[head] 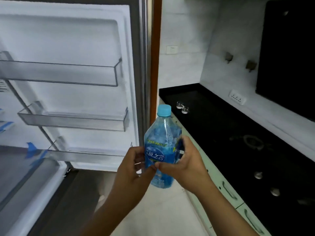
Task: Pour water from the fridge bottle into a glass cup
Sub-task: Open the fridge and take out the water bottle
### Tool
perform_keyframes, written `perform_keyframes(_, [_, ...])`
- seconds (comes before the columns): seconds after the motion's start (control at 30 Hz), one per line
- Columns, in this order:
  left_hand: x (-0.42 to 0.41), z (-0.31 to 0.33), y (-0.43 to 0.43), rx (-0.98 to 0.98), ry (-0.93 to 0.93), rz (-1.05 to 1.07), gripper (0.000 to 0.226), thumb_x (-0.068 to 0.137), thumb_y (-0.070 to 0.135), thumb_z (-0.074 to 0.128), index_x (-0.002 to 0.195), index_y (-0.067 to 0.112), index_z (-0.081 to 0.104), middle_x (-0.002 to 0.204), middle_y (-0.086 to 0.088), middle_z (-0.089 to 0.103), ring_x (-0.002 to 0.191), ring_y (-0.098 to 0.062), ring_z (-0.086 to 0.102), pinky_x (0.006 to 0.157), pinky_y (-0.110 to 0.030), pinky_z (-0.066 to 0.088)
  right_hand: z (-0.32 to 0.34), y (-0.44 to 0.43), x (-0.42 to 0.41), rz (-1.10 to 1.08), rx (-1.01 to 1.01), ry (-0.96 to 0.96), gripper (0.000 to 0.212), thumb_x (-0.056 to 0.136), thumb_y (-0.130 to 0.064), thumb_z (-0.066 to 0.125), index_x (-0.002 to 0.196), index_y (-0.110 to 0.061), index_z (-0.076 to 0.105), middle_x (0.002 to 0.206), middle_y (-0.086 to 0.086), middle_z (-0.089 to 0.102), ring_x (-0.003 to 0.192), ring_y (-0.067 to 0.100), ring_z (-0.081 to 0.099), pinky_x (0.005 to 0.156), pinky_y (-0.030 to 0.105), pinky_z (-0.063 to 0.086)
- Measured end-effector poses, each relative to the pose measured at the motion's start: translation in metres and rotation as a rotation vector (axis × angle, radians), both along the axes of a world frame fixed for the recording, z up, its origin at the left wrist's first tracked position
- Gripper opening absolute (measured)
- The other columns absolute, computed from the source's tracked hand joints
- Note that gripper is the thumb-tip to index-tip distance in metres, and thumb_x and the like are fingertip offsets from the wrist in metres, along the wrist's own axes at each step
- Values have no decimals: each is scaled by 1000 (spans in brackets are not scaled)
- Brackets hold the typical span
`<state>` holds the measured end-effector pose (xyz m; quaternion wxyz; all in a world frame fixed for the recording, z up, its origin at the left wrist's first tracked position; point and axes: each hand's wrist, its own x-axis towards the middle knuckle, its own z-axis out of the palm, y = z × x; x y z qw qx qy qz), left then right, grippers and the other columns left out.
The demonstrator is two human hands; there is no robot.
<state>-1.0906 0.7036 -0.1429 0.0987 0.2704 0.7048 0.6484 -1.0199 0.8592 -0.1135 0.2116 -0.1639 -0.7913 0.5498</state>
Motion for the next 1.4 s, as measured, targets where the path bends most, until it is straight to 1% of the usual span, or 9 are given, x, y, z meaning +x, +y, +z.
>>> perform_keyframes(0.17, [29, -4, 61, -1, 44, -154, 27, 83, 42, 72, 105, 45, 58, 110, 15, 70, 106, -12, 69, 84, -33, 61, -1, 48, 50, -144, 5, 13, 75, 41, -49, 86, 100, -68, 44, 107, -41, 56, 99, -25, 53, 54, -3, 42])
perform_keyframes(0.3, [43, -11, 100, -3, 72, -289, 34, 80, 51, 74, 109, 47, 57, 113, 16, 69, 107, -12, 68, 83, -28, 59, -3, 70, 91, -255, -41, 33, 73, 49, -33, 92, 106, -55, 51, 106, -30, 64, 98, -11, 63, 65, 4, 50])
perform_keyframes(0.37, [48, -15, 117, 7, 54, -371, 37, 77, 49, 72, 111, 43, 58, 115, 12, 69, 109, -15, 67, 85, -31, 58, -3, 76, 110, -328, -46, 41, 73, 54, -22, 93, 111, -45, 53, 105, -24, 67, 96, -4, 67, 70, 8, 52])
perform_keyframes(0.47, [60, -19, 141, 32, 24, -521, 38, 75, 43, 74, 110, 40, 59, 113, 6, 70, 108, -20, 68, 84, -35, 58, -4, 79, 139, -475, -52, 52, 72, 55, -18, 92, 113, -35, 55, 104, -18, 69, 95, 2, 69, 73, 13, 54])
perform_keyframes(0.53, [69, -18, 153, 32, -1, -622, 38, 73, 42, 75, 109, 42, 60, 113, 6, 71, 107, -20, 69, 82, -35, 59, -2, 77, 156, -566, -53, 51, 72, 55, -18, 93, 115, -34, 54, 105, -17, 69, 97, 4, 70, 75, 16, 55])
perform_keyframes(0.77, [122, -15, 188, 47, -45, -990, 37, 74, 43, 74, 108, 42, 61, 111, 9, 71, 105, -16, 69, 86, -36, 57, -2, 58, 225, -913, -37, 42, 70, 55, -24, 92, 112, -39, 54, 106, -21, 68, 99, -1, 67, 74, 10, 52])
perform_keyframes(0.9, [168, -20, 201, 37, -49, -1144, 36, 75, 41, 74, 108, 40, 60, 111, 7, 70, 107, -18, 68, 90, -39, 55, -9, 43, 271, -1081, -46, 39, 70, 56, -20, 93, 113, -35, 55, 105, -16, 70, 98, 4, 69, 76, 15, 54])
perform_keyframes(1.2, [306, -27, 217, 29, -19, -1384, 39, 78, 40, 77, 112, 39, 59, 114, 5, 69, 109, -20, 67, 91, -41, 55, -16, 15, 406, -1306, -24, 61, 69, 56, -21, 92, 113, -32, 56, 104, -18, 70, 96, 2, 68, 74, 13, 53])
perform_keyframes(1.4, [435, -30, 227, 24, -59, -1477, 39, 76, 34, 79, 111, 37, 61, 113, 2, 70, 107, -22, 68, 89, -38, 57, -21, 12, 534, -1354, -22, 53, 70, 54, -29, 94, 112, -39, 55, 107, -15, 70, 99, 7, 70, 79, 26, 59])
